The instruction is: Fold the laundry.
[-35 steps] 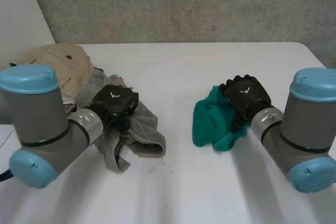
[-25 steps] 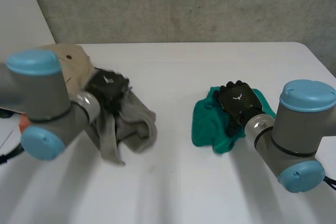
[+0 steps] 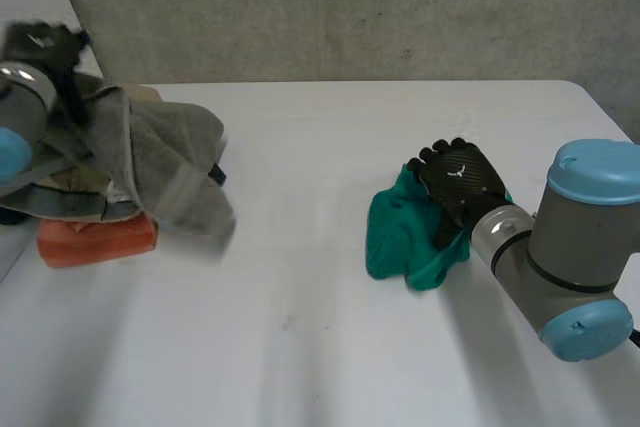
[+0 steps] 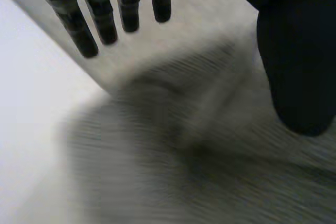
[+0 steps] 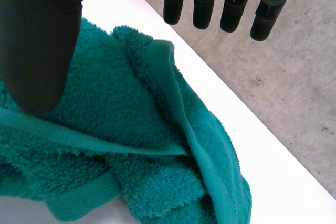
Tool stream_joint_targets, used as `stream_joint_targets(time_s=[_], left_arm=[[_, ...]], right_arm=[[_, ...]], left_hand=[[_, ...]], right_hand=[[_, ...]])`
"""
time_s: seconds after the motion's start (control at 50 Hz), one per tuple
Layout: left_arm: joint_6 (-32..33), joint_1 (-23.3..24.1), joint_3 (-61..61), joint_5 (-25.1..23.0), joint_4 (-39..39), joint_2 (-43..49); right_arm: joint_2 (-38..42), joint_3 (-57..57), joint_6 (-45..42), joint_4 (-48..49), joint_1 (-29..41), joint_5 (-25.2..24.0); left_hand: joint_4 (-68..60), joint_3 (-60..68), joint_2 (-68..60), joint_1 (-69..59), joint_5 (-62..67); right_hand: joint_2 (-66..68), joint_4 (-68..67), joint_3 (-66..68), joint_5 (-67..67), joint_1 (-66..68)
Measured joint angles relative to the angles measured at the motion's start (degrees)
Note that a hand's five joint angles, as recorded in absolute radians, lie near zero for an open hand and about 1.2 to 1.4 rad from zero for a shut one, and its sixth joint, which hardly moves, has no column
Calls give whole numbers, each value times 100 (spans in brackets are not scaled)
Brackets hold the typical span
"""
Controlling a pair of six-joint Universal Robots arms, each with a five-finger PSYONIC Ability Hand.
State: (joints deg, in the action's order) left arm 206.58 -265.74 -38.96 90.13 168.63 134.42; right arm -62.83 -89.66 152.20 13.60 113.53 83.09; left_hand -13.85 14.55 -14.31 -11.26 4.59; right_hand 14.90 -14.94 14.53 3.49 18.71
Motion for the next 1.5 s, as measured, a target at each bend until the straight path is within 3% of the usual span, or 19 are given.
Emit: stream_joint_targets(time_s=[0.12,0.3,0.42,0.54,0.7,0.72,0.8,0.98,1.08,1.14,1.22,1.42,1.5], left_arm=[[145,492,-942,-96,-286,-517],[-27,1580,-3011,-754,908,-1771],[-385,2426,-3721,-933,1178,-2023],[-805,2799,-4055,-817,1131,-2021],[-1100,2770,-4411,-619,1366,-2079],[-1128,2712,-4500,-602,1454,-2113],[-1143,2592,-4637,-609,1589,-2180],[-1246,2391,-4614,-617,1731,-2234],[-1737,2306,-4257,-666,1732,-2115],[-1978,2307,-4114,-724,1692,-2033],[-2592,2383,-3811,-980,1494,-1764],[-3962,2821,-3350,-1945,1006,-956],[-4385,2958,-3268,-2232,804,-763]], right_arm=[[-248,141,221,-385,-159,-119],[-445,749,541,-1675,-756,-320],[-141,1432,771,-2830,-1133,-417],[429,1961,1535,-3107,-1107,-600],[1223,2561,2145,-2937,-793,-670],[1399,2706,2193,-2872,-699,-653],[1547,2908,2221,-2689,-569,-573],[482,2654,1931,-2225,-423,-773],[-579,2361,1484,-2291,-344,-1549],[-812,2303,1393,-2375,-315,-1796],[-1177,2163,1293,-2587,-204,-2250],[-1498,1756,1331,-2657,87,-2573],[-1523,1594,1340,-2462,87,-2569]], left_hand=[[223,-223,228,41,-169],[223,-223,236,41,-169],[223,-223,240,41,-169],[223,-223,240,41,-169],[223,-223,241,41,-169],[223,-223,240,41,-169],[223,-223,240,41,-169],[223,-223,241,41,-169],[223,-223,240,41,-169],[223,-223,240,41,-169],[223,-223,241,41,-169],[218,-218,235,21,-165],[-2906,2819,-2860,-3647,2830]], right_hand=[[-230,233,-216,-58,0],[-230,233,-268,-59,0],[-219,217,-251,-51,0],[319,-307,371,493,33],[1135,-1144,1177,1320,804],[2723,-2583,2741,2721,2313],[5179,-5090,5109,5078,4314],[5229,-5294,5280,5144,4314],[5229,-5339,5329,5144,4314],[5230,-5339,5332,5144,4314],[5229,-5340,5331,5144,4314],[5230,-5341,5331,5144,4314],[5229,-5342,5331,5144,4314]])
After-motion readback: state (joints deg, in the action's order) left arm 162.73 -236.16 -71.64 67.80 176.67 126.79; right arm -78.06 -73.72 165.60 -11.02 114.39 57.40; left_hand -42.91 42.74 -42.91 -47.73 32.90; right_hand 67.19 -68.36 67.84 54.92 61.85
